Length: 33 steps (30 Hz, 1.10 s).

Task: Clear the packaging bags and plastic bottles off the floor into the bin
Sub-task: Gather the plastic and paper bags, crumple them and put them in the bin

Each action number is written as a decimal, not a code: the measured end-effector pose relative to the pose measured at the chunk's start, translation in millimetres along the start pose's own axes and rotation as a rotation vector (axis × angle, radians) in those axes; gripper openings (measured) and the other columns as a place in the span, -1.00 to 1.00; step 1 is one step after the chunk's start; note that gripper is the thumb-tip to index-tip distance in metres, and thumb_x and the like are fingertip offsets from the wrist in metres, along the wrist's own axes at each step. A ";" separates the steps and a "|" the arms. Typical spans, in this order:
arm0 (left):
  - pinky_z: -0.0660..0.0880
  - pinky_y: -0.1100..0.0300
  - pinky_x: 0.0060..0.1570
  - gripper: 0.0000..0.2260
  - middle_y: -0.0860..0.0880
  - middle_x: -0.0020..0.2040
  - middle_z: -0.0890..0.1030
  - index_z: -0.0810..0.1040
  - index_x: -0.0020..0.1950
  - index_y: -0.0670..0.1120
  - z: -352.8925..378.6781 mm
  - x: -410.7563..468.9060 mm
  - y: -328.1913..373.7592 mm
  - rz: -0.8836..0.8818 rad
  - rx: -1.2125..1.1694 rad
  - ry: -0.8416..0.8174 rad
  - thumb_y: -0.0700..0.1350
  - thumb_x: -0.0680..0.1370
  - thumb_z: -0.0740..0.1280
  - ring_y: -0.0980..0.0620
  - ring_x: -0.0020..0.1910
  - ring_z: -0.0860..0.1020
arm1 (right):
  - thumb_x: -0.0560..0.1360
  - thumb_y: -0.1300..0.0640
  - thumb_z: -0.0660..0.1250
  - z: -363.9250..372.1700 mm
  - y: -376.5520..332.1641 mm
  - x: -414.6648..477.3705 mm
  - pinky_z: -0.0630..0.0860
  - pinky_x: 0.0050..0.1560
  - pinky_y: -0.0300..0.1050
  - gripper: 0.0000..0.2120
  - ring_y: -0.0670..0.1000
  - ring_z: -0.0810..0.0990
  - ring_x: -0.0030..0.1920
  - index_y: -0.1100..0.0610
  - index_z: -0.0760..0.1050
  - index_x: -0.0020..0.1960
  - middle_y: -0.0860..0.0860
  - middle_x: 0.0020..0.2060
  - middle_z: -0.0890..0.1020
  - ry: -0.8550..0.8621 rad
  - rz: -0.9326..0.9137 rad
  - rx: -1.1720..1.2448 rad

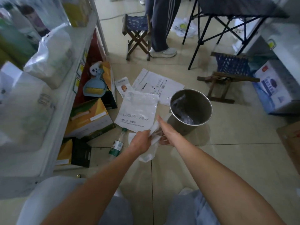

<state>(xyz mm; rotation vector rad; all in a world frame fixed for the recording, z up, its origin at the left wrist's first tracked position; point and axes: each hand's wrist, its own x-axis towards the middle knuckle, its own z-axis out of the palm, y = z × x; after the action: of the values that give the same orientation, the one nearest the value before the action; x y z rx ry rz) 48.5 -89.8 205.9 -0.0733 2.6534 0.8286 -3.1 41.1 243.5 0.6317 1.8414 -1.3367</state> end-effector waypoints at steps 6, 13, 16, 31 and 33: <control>0.54 -0.11 0.11 -0.67 -0.13 0.16 0.65 0.46 0.29 -0.08 4.5 17.0 -16.9 0.112 -0.030 -0.045 0.04 0.60 0.17 -0.18 0.15 0.59 | 0.39 -0.11 0.49 14.3 0.0 32.2 0.66 -0.09 -0.02 -0.64 0.11 0.71 -0.11 0.13 0.59 0.02 0.09 -0.05 0.72 0.055 -0.022 -0.062; 0.53 0.07 0.12 -0.64 -0.02 0.19 0.63 0.51 0.34 -0.05 28.8 57.8 -47.5 0.021 -0.262 -0.133 0.07 0.60 0.23 -0.01 0.12 0.60 | 0.38 0.24 0.31 14.4 20.1 103.5 0.65 0.08 0.08 -0.62 0.21 0.69 0.04 0.21 0.58 0.19 0.17 0.04 0.70 0.183 0.011 -0.081; 0.50 0.09 0.17 -0.74 -0.04 0.14 0.65 0.62 0.18 -0.13 35.6 94.9 -65.0 -0.102 -0.389 0.037 -0.06 0.60 0.25 -0.01 0.13 0.58 | 0.43 0.23 0.27 7.4 30.4 130.1 0.64 0.09 0.07 -0.64 0.23 0.68 0.05 0.19 0.57 0.22 0.16 0.08 0.69 0.263 -0.028 -0.128; 0.21 -0.14 0.46 -0.04 -0.17 0.63 -0.11 -0.14 0.59 -0.29 141.9 229.9 -148.3 -0.507 0.138 -0.002 0.22 0.52 0.34 -0.13 0.62 -0.04 | 0.46 0.18 0.22 1.4 56.6 194.9 0.48 -0.03 -0.07 -0.62 0.26 0.61 0.12 0.16 0.55 0.25 0.18 0.18 0.61 0.312 -0.016 -0.379; 0.24 -0.12 0.44 -0.11 -0.14 0.64 -0.05 -0.06 0.60 -0.27 148.2 229.1 -153.2 -0.498 0.218 0.043 0.19 0.54 0.33 -0.10 0.61 0.01 | 0.42 0.15 0.20 2.4 57.9 197.0 0.53 0.01 -0.04 -0.57 0.25 0.61 0.10 0.15 0.54 0.26 0.17 0.18 0.60 0.298 -0.002 -0.391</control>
<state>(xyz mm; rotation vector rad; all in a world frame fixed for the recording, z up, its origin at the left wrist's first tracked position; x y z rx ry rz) -94.3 -120.5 -70.8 -0.6680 2.5701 0.3765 -74.6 49.8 51.2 0.6414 2.2642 -0.8772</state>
